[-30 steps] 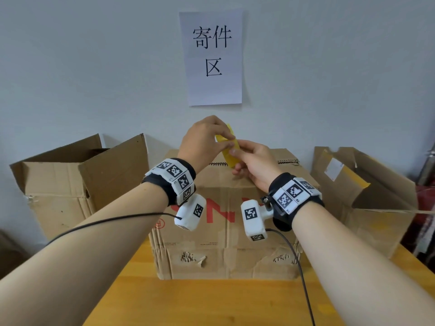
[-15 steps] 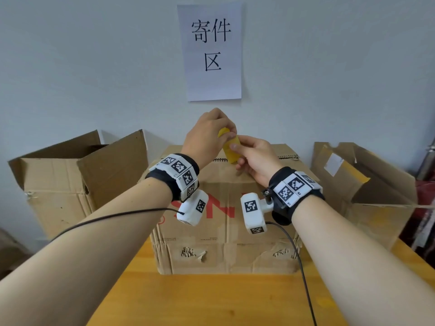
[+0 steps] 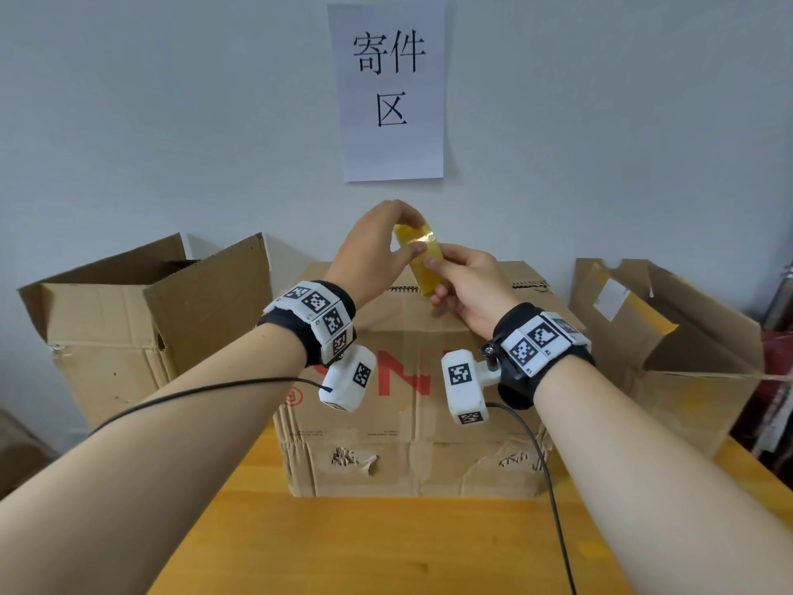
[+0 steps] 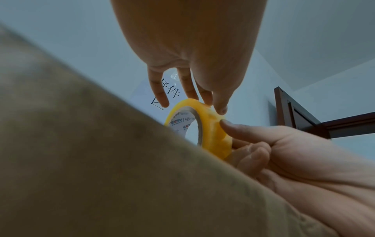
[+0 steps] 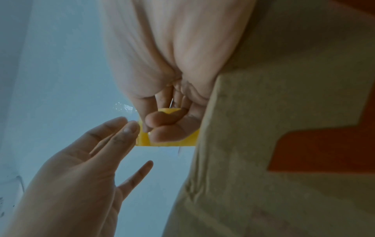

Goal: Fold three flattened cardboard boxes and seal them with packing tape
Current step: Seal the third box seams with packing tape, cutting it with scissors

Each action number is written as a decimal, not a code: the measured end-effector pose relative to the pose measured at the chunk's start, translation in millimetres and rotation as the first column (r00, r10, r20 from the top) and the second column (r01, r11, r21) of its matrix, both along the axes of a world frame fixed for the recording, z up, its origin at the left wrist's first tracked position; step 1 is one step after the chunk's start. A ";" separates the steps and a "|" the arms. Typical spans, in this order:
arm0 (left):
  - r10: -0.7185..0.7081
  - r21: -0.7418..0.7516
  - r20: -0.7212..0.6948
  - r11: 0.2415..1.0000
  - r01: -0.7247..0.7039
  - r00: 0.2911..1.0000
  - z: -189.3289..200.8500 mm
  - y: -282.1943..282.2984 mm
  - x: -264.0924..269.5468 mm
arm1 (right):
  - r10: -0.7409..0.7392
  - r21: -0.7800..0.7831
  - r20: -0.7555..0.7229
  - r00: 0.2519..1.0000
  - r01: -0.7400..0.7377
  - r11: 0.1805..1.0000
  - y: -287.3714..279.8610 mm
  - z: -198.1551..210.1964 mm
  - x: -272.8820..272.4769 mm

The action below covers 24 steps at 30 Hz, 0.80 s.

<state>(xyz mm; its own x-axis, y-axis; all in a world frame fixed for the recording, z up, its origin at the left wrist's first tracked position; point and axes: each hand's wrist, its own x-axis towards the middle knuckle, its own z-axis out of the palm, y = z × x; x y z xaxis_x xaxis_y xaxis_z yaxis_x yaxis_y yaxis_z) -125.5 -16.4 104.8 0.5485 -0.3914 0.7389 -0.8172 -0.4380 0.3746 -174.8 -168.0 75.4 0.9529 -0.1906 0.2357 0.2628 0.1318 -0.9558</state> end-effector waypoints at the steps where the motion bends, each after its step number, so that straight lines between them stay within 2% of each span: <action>1: 0.010 -0.012 0.003 1.000 -0.010 1.000 0.8 1.5 0.1 | 0.000 -0.014 0.003 1.000 0.000 1.000 0.1 -0.3 0.1; 9: 0.068 0.011 0.057 0.998 -0.069 0.996 1.6 2.6 1.5 | -0.010 -0.043 0.022 1.000 0.011 0.999 1.6 -1.3 -0.1; 18: 0.143 0.177 0.213 0.967 -0.182 0.966 5.7 -5.0 -7.1 | -0.026 -0.027 0.023 0.999 0.026 0.999 2.5 -3.0 1.4; 24: 0.099 0.231 0.169 0.963 -0.137 0.981 3.0 -5.8 -6.8 | -0.013 -0.021 0.007 1.000 0.014 1.000 0.9 -2.2 -1.3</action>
